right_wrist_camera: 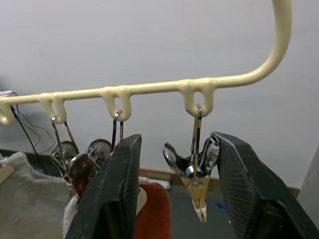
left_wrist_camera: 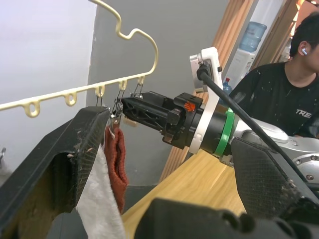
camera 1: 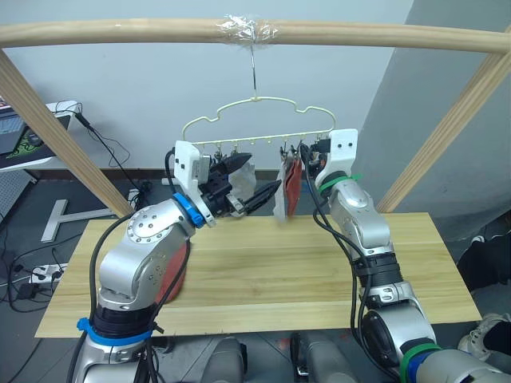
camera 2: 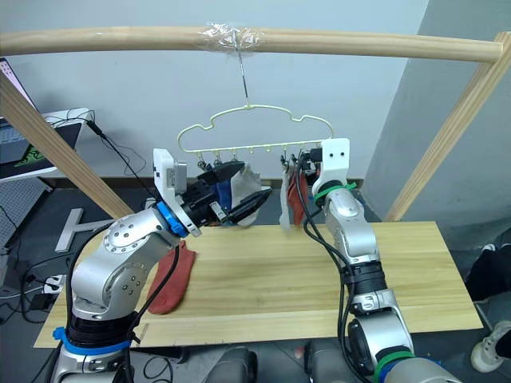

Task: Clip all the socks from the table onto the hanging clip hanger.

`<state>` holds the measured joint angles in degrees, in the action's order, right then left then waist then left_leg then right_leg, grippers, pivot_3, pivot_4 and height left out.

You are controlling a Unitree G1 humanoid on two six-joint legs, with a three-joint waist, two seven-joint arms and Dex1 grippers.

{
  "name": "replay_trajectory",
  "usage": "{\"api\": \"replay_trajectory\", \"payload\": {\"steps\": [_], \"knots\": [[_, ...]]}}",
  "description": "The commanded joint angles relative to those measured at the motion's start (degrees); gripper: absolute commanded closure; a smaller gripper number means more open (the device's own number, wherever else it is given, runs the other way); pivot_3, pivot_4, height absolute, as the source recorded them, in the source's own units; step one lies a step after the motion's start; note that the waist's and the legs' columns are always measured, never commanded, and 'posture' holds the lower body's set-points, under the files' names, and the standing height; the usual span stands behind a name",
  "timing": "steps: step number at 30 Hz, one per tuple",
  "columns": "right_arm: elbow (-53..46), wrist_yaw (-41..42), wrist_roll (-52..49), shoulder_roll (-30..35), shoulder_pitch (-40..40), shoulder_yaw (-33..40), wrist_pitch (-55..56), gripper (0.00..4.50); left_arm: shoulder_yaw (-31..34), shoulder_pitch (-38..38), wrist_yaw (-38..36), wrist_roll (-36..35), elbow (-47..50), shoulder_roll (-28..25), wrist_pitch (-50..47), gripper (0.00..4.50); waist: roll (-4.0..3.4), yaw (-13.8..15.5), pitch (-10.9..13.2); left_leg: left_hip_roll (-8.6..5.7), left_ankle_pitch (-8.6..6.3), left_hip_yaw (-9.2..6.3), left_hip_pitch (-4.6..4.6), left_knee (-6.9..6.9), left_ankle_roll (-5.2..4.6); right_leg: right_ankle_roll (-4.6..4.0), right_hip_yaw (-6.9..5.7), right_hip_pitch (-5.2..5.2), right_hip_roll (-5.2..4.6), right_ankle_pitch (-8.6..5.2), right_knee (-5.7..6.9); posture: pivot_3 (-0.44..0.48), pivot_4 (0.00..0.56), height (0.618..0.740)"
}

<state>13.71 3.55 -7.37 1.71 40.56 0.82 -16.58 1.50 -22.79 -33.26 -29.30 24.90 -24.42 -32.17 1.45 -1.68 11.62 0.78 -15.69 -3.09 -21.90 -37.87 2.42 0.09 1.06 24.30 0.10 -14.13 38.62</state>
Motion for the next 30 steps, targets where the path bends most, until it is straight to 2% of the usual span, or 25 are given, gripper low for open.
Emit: {"api": "replay_trajectory", "payload": {"steps": [1, 11, 14, 19, 26, 30], "knots": [[-0.9, 0.0, 0.5, -0.1, 1.7, 0.3, 1.8, 2.21, 0.6, -0.9, 0.0, -1.2, 2.5, 0.3, 1.0, 0.0, 0.0, 0.0, 0.0, 0.0, 0.0, -0.01, 0.0, 0.0, 0.0, 0.0, -0.01, 0.0, 0.0, 0.0, 0.0, 0.052, 0.179, 0.74], [-0.8, 0.3, 0.5, -0.2, 1.6, 0.5, 2.1, 2.21, 0.5, -0.8, 0.1, -1.3, 2.9, 0.4, 0.9, 0.0, 0.0, 0.0, 0.0, 0.0, 0.0, -0.01, 0.0, 0.0, 0.0, 0.0, -0.01, 0.0, 0.0, 0.0, 0.0, 0.053, 0.174, 0.74], [-0.7, 0.4, 0.5, -0.2, 1.6, 0.5, 2.3, 2.84, 0.5, -0.7, 0.2, -1.4, 3.0, 0.5, 0.8, 0.0, 0.0, 0.0, 0.0, 0.0, 0.0, -0.01, 0.0, 0.0, 0.0, 0.0, -0.01, 0.0, 0.0, 0.0, 0.0, 0.053, 0.174, 0.74], [-0.5, 0.6, 0.4, 0.0, 1.6, 0.7, 2.4, 4.41, 0.5, -0.6, 0.3, -1.4, 3.1, 0.6, 0.7, 0.0, 0.0, 0.0, 0.0, 0.0, 0.0, -0.01, 0.0, 0.0, 0.0, 0.0, 0.0, 0.0, 0.0, 0.0, 0.0, 0.052, 0.178, 0.74], [-1.6, 1.7, 0.3, 1.5, 0.7, 1.1, 1.5, 4.46, 0.6, 0.1, 0.7, -1.3, 2.9, 0.8, 0.3, 0.0, 0.0, 0.0, 0.0, 0.0, 0.0, -0.01, -0.01, 0.0, 0.0, 0.0, 0.0, 0.0, 0.0, 0.0, 0.0, 0.05, 0.181, 0.74], [-2.8, 5.0, -0.2, 4.4, 0.6, 0.8, -1.2, 4.46, 2.1, 3.9, 2.8, 0.0, -0.3, 0.8, -0.8, 0.0, 0.0, 0.0, 0.0, -0.01, 0.0, 0.0, 0.0, 0.01, 0.0, 0.01, 0.0, 0.0, 0.0, 0.0, -0.01, 0.05, 0.181, 0.74]]}}
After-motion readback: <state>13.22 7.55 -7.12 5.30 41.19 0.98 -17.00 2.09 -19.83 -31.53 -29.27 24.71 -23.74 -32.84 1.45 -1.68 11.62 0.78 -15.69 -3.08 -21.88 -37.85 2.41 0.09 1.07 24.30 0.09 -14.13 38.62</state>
